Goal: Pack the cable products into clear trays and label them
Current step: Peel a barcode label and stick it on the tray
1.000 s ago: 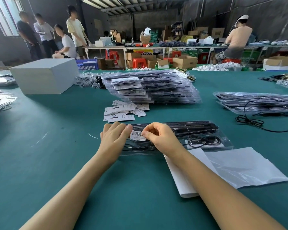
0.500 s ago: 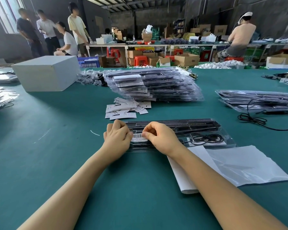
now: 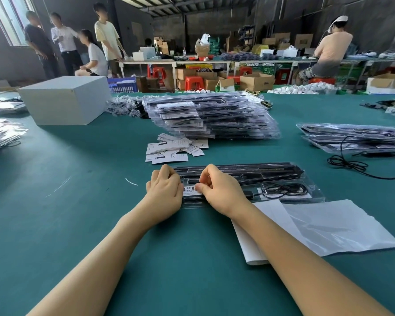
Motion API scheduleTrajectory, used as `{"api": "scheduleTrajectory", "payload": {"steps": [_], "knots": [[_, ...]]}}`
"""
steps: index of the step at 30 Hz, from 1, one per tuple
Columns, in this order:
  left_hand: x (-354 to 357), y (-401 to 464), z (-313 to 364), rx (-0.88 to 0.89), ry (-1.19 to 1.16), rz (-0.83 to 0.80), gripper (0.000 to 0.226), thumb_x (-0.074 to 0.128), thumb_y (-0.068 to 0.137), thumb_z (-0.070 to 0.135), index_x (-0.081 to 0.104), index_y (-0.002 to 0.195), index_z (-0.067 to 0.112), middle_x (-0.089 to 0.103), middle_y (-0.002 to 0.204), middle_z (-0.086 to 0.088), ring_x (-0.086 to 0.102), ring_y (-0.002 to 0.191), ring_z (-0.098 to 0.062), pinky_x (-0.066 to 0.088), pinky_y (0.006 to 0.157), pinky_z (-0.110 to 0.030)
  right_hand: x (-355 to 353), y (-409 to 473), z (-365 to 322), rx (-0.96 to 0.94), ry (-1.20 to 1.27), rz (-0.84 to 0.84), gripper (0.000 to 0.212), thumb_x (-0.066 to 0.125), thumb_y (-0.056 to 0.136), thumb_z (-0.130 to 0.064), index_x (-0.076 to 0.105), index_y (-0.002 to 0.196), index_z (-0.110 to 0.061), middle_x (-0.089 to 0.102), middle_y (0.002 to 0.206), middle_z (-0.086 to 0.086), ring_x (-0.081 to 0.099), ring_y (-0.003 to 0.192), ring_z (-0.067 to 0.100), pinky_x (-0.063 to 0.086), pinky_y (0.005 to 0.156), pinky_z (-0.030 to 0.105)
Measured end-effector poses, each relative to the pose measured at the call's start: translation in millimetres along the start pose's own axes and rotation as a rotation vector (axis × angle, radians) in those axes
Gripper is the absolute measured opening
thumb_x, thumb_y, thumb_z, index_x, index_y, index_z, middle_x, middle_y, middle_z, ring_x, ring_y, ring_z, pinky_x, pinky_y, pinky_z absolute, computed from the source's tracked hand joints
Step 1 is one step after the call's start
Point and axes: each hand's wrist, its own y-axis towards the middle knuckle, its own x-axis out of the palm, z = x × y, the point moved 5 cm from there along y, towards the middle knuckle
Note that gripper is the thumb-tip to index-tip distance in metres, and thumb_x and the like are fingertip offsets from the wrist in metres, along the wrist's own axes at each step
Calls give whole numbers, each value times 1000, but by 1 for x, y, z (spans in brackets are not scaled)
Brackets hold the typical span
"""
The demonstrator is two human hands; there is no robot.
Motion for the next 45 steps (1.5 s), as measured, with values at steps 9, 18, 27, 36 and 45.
{"api": "scheduleTrajectory", "payload": {"steps": [9, 18, 27, 36, 45], "knots": [[1, -2, 4, 10, 136, 18, 19, 39, 99, 24, 48, 92, 8, 41, 113, -6, 35, 101, -25, 27, 81, -33, 0, 1, -1, -57, -109, 83, 13, 58, 91, -20, 45, 89, -17, 56, 82, -4, 52, 77, 19, 34, 67, 30], [-6, -7, -3, -204, 35, 110, 20, 47, 96, 25, 39, 92, 8, 41, 113, -16, 40, 106, -33, 35, 89, -40, 11, -5, -1, -83, -297, 242, 47, 53, 86, -59, 41, 91, -14, 50, 95, 2, 45, 89, 22, 28, 70, 30], [4, -9, -5, -345, -29, 102, 27, 47, 94, 42, 39, 99, 17, 33, 113, -3, 33, 116, -29, 28, 98, -39, 8, -2, 0, -28, -244, 285, 25, 56, 91, -31, 43, 97, -12, 46, 98, 4, 37, 86, 20, 23, 68, 28], [-1, -13, -10, -457, 89, 111, 29, 35, 98, 36, 44, 120, 20, 49, 126, -7, 35, 120, -30, 23, 95, -42, -18, -17, 6, -74, 111, 472, 12, 56, 85, 4, 57, 93, -4, 51, 92, 3, 50, 75, 16, 40, 67, 14], [-15, -15, -16, -426, -284, 251, 15, 53, 93, 23, 57, 106, 18, 64, 99, -5, 55, 94, -28, 40, 78, -35, -30, -21, 35, 267, -73, 544, 14, 46, 95, -16, 54, 86, -10, 59, 85, 3, 55, 82, 23, 44, 71, 35]]}}
